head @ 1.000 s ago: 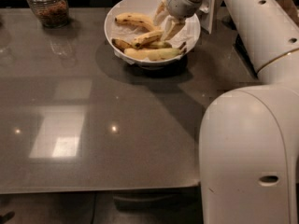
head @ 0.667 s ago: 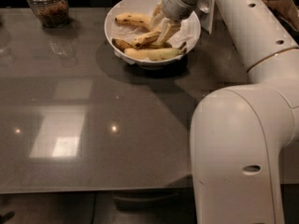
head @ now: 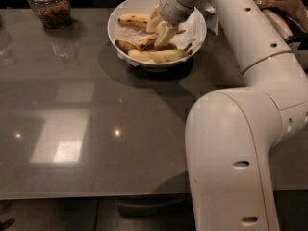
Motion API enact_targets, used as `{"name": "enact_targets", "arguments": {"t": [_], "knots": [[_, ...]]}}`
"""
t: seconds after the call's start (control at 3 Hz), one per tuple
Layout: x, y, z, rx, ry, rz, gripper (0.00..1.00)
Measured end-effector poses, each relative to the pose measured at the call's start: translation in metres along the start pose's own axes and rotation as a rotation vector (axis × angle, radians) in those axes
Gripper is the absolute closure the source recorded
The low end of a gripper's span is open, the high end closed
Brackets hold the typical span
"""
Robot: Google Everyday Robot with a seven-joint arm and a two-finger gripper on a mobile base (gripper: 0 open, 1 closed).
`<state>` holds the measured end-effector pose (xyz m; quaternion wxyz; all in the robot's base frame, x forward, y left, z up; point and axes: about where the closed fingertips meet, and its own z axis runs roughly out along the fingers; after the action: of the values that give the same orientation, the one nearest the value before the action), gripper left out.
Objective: Pick banana from white bowl
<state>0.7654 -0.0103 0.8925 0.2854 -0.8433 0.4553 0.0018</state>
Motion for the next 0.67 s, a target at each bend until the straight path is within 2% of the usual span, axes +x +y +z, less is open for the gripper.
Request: {"name": "enact_targets", "arguments": {"t": [0.67], "knots": [[-0.008,0.006,0.022,-0.046,-0.044,0.005,0.55]]}}
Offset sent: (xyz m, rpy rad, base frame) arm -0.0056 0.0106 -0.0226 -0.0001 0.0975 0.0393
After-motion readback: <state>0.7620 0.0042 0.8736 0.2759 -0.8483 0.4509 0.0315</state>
